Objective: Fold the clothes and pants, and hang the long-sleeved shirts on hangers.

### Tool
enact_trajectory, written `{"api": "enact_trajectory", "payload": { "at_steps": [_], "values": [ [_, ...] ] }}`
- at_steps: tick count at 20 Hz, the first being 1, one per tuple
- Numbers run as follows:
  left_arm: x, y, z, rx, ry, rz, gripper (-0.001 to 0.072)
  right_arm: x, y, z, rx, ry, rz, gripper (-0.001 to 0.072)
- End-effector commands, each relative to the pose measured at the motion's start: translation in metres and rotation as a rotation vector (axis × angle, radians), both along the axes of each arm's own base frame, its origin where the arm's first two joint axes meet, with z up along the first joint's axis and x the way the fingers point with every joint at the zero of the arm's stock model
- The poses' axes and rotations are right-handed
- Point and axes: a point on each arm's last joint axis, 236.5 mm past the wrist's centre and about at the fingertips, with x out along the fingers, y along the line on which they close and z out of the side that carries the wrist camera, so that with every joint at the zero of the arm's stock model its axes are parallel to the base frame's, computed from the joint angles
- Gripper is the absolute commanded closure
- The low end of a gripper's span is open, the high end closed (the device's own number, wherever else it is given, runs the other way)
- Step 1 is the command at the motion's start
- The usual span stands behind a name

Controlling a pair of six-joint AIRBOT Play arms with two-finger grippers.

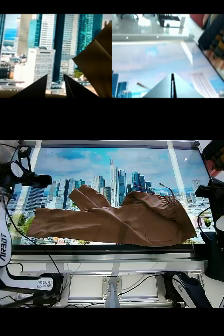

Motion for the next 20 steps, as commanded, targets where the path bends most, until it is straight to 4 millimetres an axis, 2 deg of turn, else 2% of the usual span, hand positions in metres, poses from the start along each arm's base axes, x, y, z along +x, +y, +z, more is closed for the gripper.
{"api": "enact_trajectory", "payload": {
  "at_steps": [1, 2, 3, 5, 9, 12, 13, 15, 18, 20],
  "values": [
    [0.014, -0.030, -0.033, -0.201, 0.035, 0.063, 0.0212, -0.003, -0.023, -0.051, 0.203, 0.119, -0.027, 0.0690],
    [0.015, -0.033, -0.046, -0.248, 0.068, 0.106, 0.0083, -0.002, -0.025, -0.062, 0.236, 0.143, -0.031, 0.0690],
    [0.014, -0.036, -0.063, -0.281, 0.106, 0.141, 0.0061, -0.001, -0.026, -0.071, 0.248, 0.163, -0.032, 0.0690],
    [0.014, -0.040, -0.091, -0.305, 0.162, 0.152, 0.0065, 0.001, -0.027, -0.078, 0.255, 0.179, -0.034, 0.0690],
    [0.016, -0.065, -0.139, -0.444, 0.246, 0.180, 0.0066, 0.000, -0.030, -0.081, 0.221, 0.193, -0.037, 0.0689],
    [0.020, -0.086, -0.158, -0.553, 0.266, 0.177, 0.0075, 0.000, -0.031, -0.082, 0.205, 0.201, -0.035, 0.0689],
    [0.021, -0.090, -0.161, -0.575, 0.272, 0.175, 0.0099, 0.000, -0.031, -0.082, 0.195, 0.206, -0.034, 0.0689],
    [0.022, -0.095, -0.163, -0.605, 0.271, 0.170, 0.0161, -0.001, -0.031, -0.082, 0.190, 0.208, -0.033, 0.0689],
    [0.037, -0.099, -0.153, -0.623, 0.192, 0.125, 0.0557, -0.001, -0.031, -0.082, 0.191, 0.209, -0.033, 0.0689],
    [0.055, -0.100, -0.142, -0.674, 0.118, 0.164, 0.0675, -0.001, -0.030, -0.084, 0.195, 0.214, -0.027, 0.0689]
  ]
}}
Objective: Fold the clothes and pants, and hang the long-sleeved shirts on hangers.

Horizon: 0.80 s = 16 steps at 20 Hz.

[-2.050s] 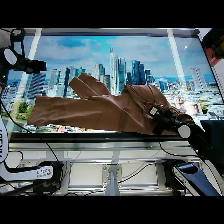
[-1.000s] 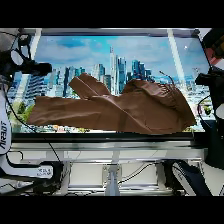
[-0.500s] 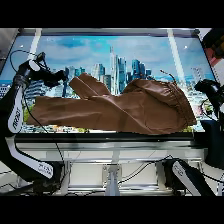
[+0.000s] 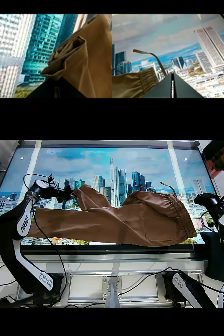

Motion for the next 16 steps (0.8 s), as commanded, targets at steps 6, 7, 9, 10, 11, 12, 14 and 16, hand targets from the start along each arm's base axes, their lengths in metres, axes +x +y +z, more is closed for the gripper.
{"api": "enact_trajectory", "payload": {
  "at_steps": [6, 7, 9, 10, 11, 12, 14, 16],
  "values": [
    [0.077, 0.002, 0.126, -0.151, -0.441, 0.077, 0.0677, -0.005, 0.035, -0.070, 0.090, 0.237, 0.168, 0.0690],
    [0.078, 0.006, 0.146, -0.136, -0.485, 0.068, 0.0677, -0.002, 0.033, -0.078, 0.146, 0.248, 0.138, 0.0689],
    [0.079, 0.013, 0.184, -0.104, -0.569, 0.065, 0.0676, 0.008, 0.017, -0.086, 0.299, 0.237, 0.022, 0.0639],
    [0.079, 0.019, 0.205, -0.092, -0.611, 0.080, 0.0677, 0.014, 0.010, -0.089, 0.353, 0.242, -0.005, 0.0507],
    [0.079, 0.024, 0.227, -0.076, -0.655, 0.095, 0.0676, 0.020, 0.009, -0.091, 0.376, 0.260, 0.006, 0.0458],
    [0.077, 0.029, 0.249, -0.041, -0.714, 0.090, 0.0677, 0.026, 0.012, -0.092, 0.394, 0.284, 0.033, 0.0458],
    [0.067, 0.032, 0.293, 0.066, -0.850, 0.025, 0.0677, 0.039, 0.019, -0.093, 0.425, 0.333, 0.095, 0.0458],
    [0.054, 0.038, 0.331, 0.159, -0.954, -0.018, 0.0677, 0.048, 0.023, -0.097, 0.475, 0.386, 0.121, 0.0455]
  ]
}}
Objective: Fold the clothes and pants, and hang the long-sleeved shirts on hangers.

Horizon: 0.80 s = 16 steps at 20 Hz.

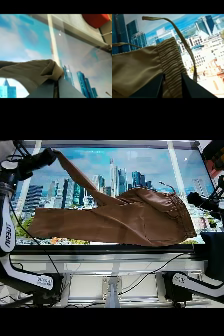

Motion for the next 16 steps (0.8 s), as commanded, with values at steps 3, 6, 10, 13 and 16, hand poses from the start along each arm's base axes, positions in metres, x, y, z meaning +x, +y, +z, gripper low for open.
{"api": "enact_trajectory", "payload": {
  "at_steps": [3, 6, 10, 13, 16],
  "values": [
    [-0.021, 0.042, 0.086, 0.194, -0.220, 0.087, 0.0677, 0.015, 0.016, -0.023, 0.179, 0.172, 0.077, 0.0369],
    [-0.025, 0.074, 0.087, 0.119, -0.171, 0.169, 0.0678, 0.018, 0.021, -0.031, 0.217, 0.220, 0.114, 0.0369],
    [-0.027, 0.120, 0.027, 0.263, 0.040, 0.306, 0.0678, 0.021, 0.017, -0.031, 0.205, 0.210, 0.103, 0.0369],
    [-0.021, 0.136, -0.019, 0.222, 0.164, 0.370, 0.0677, 0.020, 0.015, -0.032, 0.196, 0.213, 0.103, 0.0370],
    [-0.006, 0.121, -0.071, 0.205, 0.244, 0.339, 0.0676, 0.022, 0.008, -0.033, 0.160, 0.206, 0.091, 0.0370]
  ]
}}
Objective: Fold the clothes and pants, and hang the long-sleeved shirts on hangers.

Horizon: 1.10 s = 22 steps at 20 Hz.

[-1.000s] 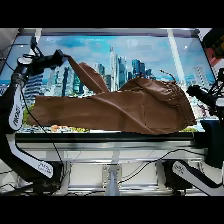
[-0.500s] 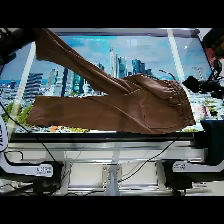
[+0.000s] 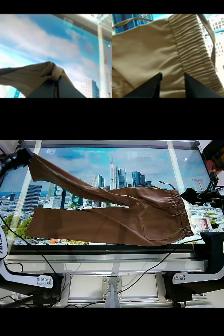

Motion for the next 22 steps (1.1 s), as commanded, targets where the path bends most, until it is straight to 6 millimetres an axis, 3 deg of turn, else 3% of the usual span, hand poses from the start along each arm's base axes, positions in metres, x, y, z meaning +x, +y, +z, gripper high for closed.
{"api": "enact_trajectory", "payload": {
  "at_steps": [1, 4, 6, 8, 10, 13, 15, 17, 18, 20, 22],
  "values": [
    [0.015, -0.002, -0.056, -0.011, 0.084, 0.035, 0.0676, 0.003, -0.008, -0.001, -0.035, -0.008, -0.011, 0.0370],
    [0.033, -0.011, -0.064, 0.003, 0.035, 0.048, 0.0677, 0.006, -0.017, -0.001, -0.073, -0.020, -0.023, 0.0371],
    [0.041, -0.004, -0.046, 0.016, -0.039, 0.080, 0.0678, 0.008, -0.022, 0.000, -0.091, -0.030, -0.033, 0.0371],
    [0.043, 0.013, -0.023, -0.078, -0.085, 0.159, 0.0681, 0.010, -0.024, 0.000, -0.088, -0.037, -0.055, 0.0371],
    [0.037, 0.027, -0.019, -0.203, -0.050, 0.219, 0.0682, 0.011, -0.024, -0.005, -0.061, -0.022, -0.084, 0.0371],
    [0.020, 0.042, -0.021, -0.243, 0.054, 0.206, 0.0682, 0.010, -0.024, -0.015, -0.050, -0.004, -0.086, 0.0371],
    [0.020, 0.054, 0.007, -0.302, 0.009, 0.212, 0.0682, 0.012, -0.023, -0.014, -0.044, -0.010, -0.091, 0.0371],
    [0.019, 0.041, 0.031, -0.249, -0.026, 0.104, 0.0682, 0.013, -0.022, -0.013, -0.033, -0.013, -0.093, 0.0371],
    [0.013, 0.026, 0.028, -0.206, 0.014, 0.018, 0.0682, 0.013, -0.020, -0.012, -0.019, -0.016, -0.096, 0.0371],
    [-0.020, -0.003, -0.004, -0.147, 0.196, -0.160, 0.0681, 0.011, -0.014, -0.013, 0.002, -0.003, -0.085, 0.0371],
    [-0.062, 0.012, -0.047, -0.051, 0.429, -0.193, 0.0680, 0.005, -0.009, -0.015, 0.016, 0.020, -0.065, 0.0370]
  ]
}}
